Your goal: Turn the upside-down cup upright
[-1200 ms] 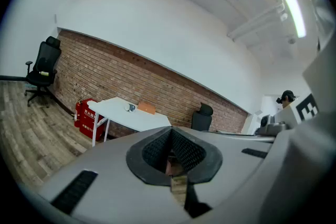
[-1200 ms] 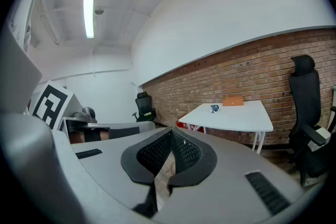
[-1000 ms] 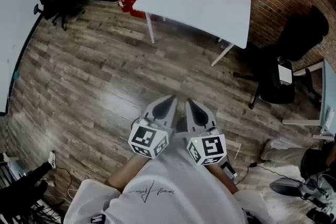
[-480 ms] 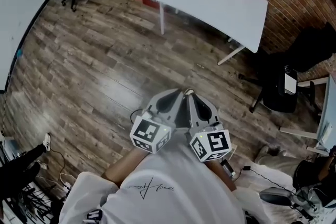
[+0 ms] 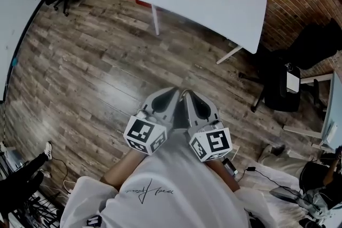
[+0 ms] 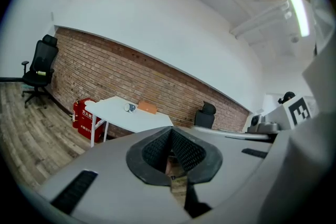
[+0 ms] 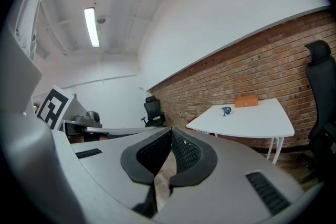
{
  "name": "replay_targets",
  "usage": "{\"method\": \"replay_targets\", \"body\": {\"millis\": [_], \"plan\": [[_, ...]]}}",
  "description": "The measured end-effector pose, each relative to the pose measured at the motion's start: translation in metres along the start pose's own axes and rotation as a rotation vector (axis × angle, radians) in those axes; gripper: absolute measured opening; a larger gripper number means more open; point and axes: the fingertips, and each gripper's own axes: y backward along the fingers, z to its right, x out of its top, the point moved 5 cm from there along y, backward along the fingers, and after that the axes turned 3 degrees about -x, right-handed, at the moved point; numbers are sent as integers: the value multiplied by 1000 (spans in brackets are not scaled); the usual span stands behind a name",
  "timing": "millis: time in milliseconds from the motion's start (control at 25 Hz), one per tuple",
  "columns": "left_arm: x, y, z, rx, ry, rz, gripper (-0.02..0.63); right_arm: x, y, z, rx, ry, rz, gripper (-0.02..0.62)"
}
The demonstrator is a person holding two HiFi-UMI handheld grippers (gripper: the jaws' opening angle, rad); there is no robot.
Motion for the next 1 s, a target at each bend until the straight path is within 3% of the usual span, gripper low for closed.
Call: {"method": "replay_targets", "body": {"millis": [360, 1000], "plan": [[15, -60, -10, -10, 26, -16, 9, 17, -34, 51, 21, -25, -46, 20], [33, -157, -12, 42, -20, -43, 9, 40, -74, 161, -1, -77, -51, 20]]}}
